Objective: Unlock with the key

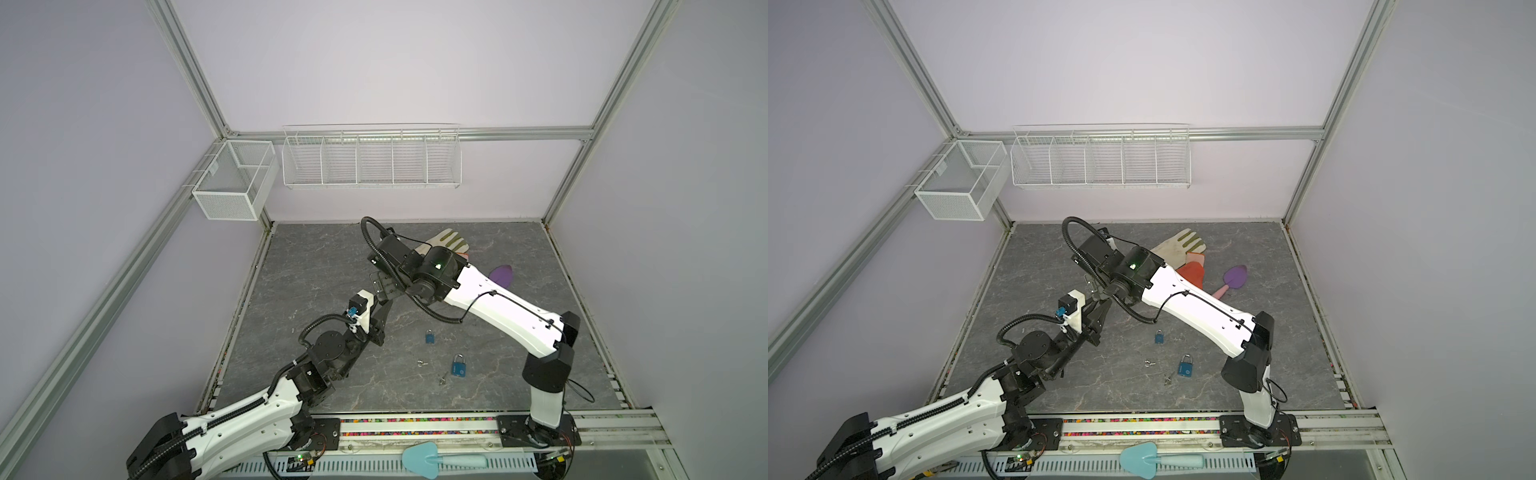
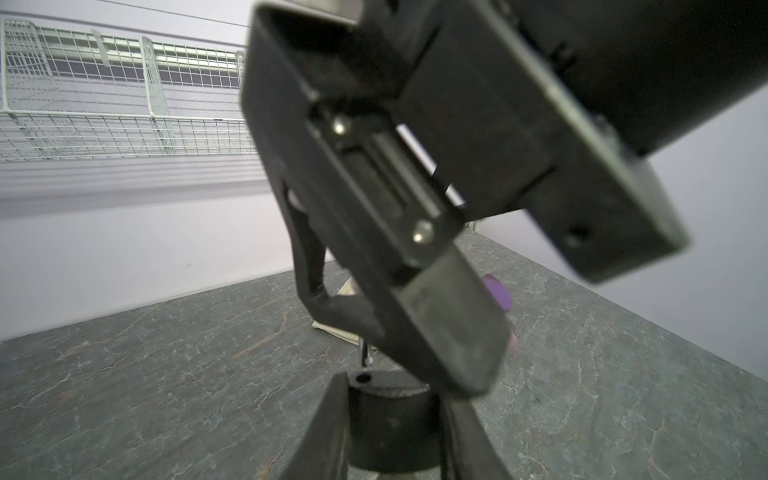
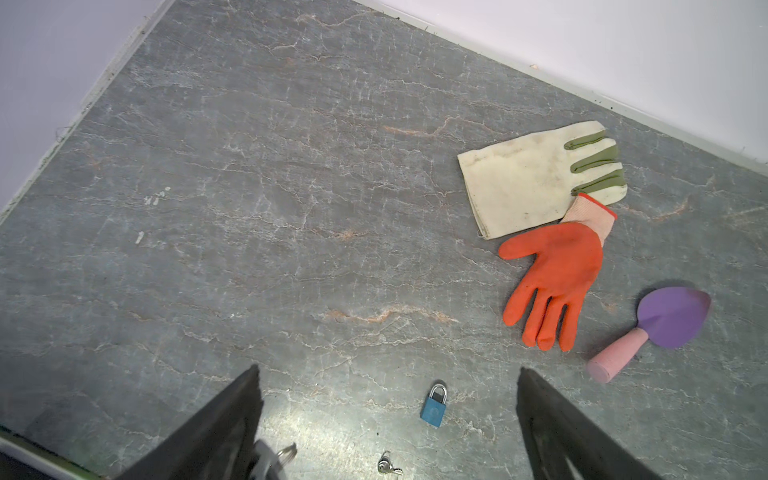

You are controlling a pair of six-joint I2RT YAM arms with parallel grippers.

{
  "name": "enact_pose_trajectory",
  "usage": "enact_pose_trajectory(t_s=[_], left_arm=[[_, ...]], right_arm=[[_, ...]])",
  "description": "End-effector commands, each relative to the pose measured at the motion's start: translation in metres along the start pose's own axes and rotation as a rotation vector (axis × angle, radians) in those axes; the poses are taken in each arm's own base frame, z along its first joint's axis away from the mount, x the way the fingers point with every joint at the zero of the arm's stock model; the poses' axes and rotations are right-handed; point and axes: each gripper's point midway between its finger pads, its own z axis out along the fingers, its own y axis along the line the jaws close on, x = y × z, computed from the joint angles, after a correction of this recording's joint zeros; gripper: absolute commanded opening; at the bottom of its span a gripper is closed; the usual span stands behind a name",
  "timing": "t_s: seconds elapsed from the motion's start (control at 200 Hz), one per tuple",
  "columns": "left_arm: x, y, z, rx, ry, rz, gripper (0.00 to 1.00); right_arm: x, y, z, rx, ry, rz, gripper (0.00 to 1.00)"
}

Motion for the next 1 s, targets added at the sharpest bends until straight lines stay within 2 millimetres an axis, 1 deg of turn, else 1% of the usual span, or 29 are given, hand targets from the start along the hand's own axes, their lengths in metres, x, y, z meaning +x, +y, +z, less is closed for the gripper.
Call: enact_pose_trajectory(t_s=[0.0, 0.14, 0.28, 0.405, 0.53, 0.63, 0.695, 0.885, 0.994], left_arm=[[-0.014, 0.003, -0.004, -0.013, -0.06, 0.028, 0.0], [-0.011, 0.004, -0.007, -0.016, -0.065, 0.059, 0.0], [-0.007, 0.004, -0.01, -0.015, -0.076, 0.109, 0.0], [-0.007, 0.004, -0.012, -0.009, -0.081, 0.148, 0.0], [-0.007, 0.001, -0.014, 0.008, -0.096, 0.175, 0.0], [-0.004, 0.0, -0.012, 0.012, -0.087, 0.189, 0.0], [-0.002, -0.001, -0.011, 0.015, -0.082, 0.194, 0.0], [-0.001, 0.003, -0.008, -0.015, -0.082, 0.199, 0.0], [0.0, 0.002, -0.005, -0.012, -0.08, 0.197, 0.0]], right_arm=[[0.003, -0.014, 0.001, 0.072, 0.026, -0.021, 0.97], [0.004, -0.013, 0.0, 0.073, 0.045, -0.059, 0.97], [0.006, -0.021, -0.004, 0.102, 0.069, -0.087, 0.98], [0.008, -0.026, -0.006, 0.092, 0.093, -0.102, 0.98], [0.012, -0.025, -0.008, 0.064, 0.119, -0.126, 0.98], [0.007, -0.023, -0.015, 0.037, 0.1, -0.124, 0.97], [0.005, -0.02, -0.016, 0.022, 0.097, -0.136, 0.97], [0.004, -0.016, -0.005, 0.043, 0.111, -0.171, 0.97], [0.006, -0.004, 0.003, 0.009, 0.127, -0.183, 0.97]])
